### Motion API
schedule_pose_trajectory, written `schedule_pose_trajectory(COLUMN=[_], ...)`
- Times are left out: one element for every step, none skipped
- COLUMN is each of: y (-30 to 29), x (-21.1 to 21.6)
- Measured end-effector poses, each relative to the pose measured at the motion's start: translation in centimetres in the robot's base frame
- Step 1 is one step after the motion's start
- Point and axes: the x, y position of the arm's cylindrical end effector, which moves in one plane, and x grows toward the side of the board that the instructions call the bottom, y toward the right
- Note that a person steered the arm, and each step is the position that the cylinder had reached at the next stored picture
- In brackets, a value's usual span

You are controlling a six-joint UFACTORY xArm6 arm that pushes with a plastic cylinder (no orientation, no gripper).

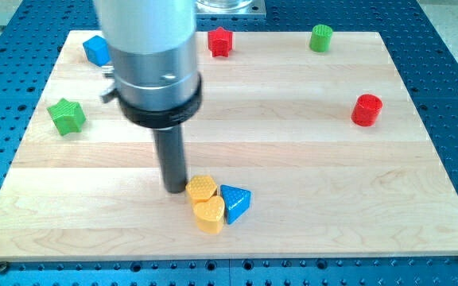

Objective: Add the green star into the group of blocks

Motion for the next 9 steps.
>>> schedule_pose_trajectory(y=[-11.6,-20.7,-20.8,-18.1,-15.2,-15.1,-16.3,-7.1,-2.6], x=[0.6,-1.8,-6.4,-9.8,-9.8,-11.6,-13.8,-14.6,-11.2])
